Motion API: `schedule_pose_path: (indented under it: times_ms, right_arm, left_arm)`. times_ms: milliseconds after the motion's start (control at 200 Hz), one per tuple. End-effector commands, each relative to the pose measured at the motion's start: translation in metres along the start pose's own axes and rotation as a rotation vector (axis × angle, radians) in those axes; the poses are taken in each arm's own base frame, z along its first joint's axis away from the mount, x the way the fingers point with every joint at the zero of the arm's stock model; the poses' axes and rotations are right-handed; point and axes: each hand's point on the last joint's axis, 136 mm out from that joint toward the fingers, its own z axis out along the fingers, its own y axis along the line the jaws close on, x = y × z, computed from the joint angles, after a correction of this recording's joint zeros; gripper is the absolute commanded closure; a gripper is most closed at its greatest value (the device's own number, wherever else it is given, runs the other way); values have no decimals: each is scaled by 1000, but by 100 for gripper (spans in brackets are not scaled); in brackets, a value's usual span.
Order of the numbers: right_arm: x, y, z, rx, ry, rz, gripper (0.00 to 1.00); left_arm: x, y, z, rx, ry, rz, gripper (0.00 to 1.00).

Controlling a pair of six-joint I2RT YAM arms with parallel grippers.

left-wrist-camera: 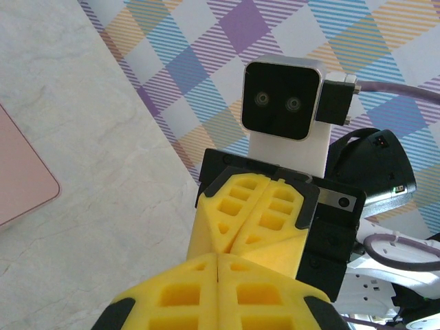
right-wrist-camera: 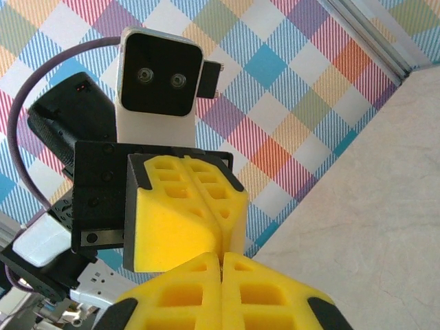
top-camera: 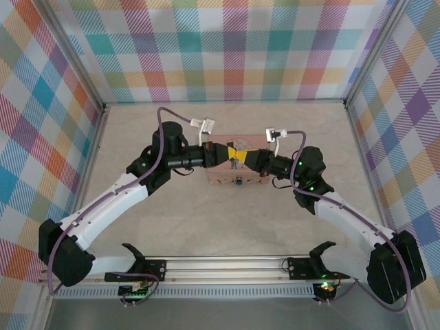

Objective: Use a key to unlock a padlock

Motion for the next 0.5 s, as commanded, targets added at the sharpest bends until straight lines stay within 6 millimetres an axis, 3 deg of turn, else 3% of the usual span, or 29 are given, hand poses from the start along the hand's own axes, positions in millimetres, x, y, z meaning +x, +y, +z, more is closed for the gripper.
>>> schedule_pose_path:
  times_ms: [0,235,330,360,390,495]
  right_arm:
    - [-2,14,5,-45,21,-48,100]
    - [2,15,5,-20,25,-81,100]
    - [3,8,1,30,15,-90,100]
    - [3,9,0,34,15,-96,100]
    - [3,10,0,32,15,-100,100]
    - [3,17,0,6,31,-103,97]
  left_arm:
    - [-6,-18,-6,42,-39,39,100]
    - [-10,-20,-10,32,-61,35,100]
    - [-12,-17,-11,11,-71,26,88]
    - [-13,-19,-12,13,-74,29,90]
    - [-13,-19,-12,15,-78,31,100]
    - [-15,-23,-13,36,-92,34,100]
